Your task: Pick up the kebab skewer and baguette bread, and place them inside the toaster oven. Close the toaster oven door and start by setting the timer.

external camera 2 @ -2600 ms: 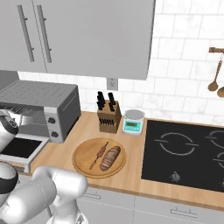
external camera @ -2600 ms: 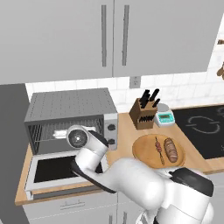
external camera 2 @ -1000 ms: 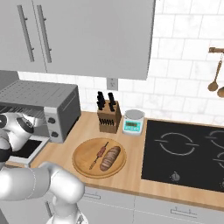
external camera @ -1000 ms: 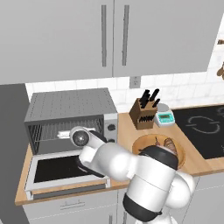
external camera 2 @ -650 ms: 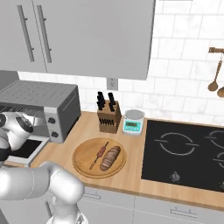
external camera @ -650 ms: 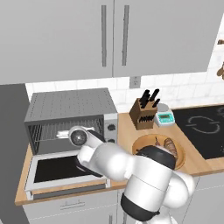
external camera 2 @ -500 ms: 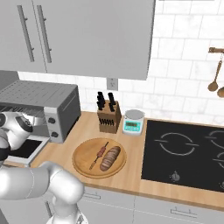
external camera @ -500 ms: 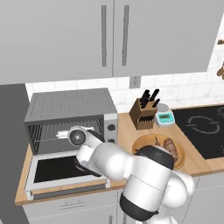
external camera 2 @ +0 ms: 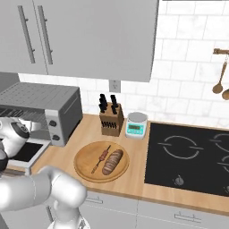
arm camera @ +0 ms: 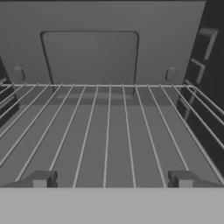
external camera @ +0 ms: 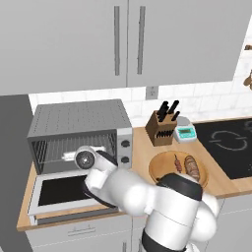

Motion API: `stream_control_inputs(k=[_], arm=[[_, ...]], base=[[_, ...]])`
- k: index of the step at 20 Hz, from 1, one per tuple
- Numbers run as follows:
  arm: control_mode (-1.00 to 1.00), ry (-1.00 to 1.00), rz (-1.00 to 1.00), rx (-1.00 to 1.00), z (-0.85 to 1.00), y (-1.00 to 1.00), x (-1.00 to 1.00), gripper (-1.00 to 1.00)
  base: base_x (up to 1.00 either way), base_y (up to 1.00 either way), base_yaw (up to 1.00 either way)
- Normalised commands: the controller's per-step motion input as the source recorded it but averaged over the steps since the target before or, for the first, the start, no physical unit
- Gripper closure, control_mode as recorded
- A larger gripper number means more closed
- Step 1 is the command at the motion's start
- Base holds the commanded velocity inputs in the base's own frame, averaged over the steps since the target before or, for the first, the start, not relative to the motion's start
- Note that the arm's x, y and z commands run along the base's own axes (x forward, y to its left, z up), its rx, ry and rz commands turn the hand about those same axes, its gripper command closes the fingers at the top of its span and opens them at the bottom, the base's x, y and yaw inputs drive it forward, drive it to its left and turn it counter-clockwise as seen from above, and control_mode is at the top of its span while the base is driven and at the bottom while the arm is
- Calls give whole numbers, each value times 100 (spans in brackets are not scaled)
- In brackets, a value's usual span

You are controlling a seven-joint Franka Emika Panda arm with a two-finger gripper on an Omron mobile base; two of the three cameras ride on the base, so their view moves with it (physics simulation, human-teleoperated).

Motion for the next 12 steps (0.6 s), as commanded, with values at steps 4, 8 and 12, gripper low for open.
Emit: stream_control_inputs(k=[4,8,12], arm=[[-100,0,0,0,-100,0,-76,-100],[-100,2,0,0,-98,0,-83,-100],[-100,9,0,0,-99,0,-85,-100]], base=[[0,0,0],[0,0,0],[0,0,0]])
